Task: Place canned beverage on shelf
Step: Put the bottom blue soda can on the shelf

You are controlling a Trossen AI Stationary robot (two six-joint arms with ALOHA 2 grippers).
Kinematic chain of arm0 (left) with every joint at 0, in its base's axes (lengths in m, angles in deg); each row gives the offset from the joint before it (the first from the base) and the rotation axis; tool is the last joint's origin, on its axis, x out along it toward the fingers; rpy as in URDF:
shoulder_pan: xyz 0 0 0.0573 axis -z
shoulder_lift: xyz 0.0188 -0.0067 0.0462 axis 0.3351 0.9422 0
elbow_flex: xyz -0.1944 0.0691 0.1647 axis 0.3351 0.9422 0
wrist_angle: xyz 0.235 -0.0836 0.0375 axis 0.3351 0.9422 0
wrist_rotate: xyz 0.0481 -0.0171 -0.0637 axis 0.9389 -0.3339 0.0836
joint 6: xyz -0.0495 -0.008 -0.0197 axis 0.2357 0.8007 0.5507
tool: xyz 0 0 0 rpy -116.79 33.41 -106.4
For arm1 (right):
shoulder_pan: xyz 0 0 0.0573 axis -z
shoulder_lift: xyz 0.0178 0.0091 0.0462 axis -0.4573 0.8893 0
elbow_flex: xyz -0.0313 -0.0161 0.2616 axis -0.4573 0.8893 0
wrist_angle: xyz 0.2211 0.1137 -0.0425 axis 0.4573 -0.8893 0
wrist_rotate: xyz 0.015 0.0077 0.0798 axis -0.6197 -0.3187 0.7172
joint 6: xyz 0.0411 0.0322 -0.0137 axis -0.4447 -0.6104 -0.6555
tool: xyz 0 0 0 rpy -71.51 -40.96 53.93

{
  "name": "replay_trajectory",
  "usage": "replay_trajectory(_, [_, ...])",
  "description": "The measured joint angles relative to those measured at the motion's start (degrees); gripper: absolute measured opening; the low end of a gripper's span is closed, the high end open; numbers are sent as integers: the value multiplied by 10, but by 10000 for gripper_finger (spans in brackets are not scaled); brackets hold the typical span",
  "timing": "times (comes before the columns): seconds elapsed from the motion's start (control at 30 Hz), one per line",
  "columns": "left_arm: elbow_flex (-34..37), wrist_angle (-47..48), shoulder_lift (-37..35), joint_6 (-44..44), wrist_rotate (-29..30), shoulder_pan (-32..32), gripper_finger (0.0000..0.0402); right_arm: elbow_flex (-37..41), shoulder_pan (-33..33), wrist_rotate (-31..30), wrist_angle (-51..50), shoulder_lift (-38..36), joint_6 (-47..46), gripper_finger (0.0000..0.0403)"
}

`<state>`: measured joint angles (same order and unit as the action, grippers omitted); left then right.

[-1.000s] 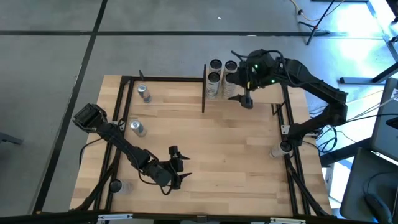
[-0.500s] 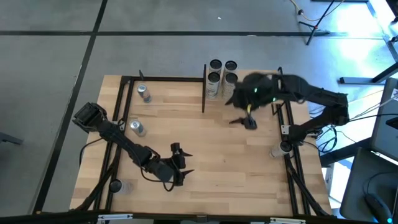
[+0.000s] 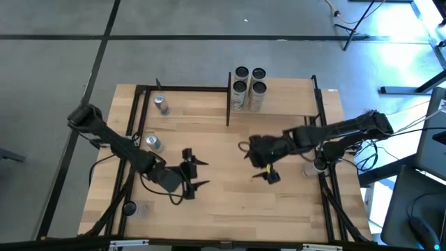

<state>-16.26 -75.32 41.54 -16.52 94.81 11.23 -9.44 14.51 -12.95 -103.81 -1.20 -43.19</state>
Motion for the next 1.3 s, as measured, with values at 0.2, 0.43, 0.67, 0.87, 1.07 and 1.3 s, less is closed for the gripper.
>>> replay_trajectory(0.2, [0,123,-51,65,0,-12,286,111,-35,0,193,0,4,358])
replay_trajectory(0.43, [0,238,-53,105,-9,-38,286,190,-34,-13,343,0,7,358])
replay_trajectory(0.67, [0,249,-53,121,-70,-88,311,201,-34,-29,386,0,7,358])
replay_trajectory(0.87, [0,256,-53,157,-86,-125,354,201,-34,-29,389,3,7,358])
replay_trajectory(1.07, [16,237,-35,129,-74,-148,356,201,-34,-29,398,12,8,358])
replay_trajectory(1.3, [49,231,17,183,-123,-185,353,201,-34,-29,395,16,9,358])
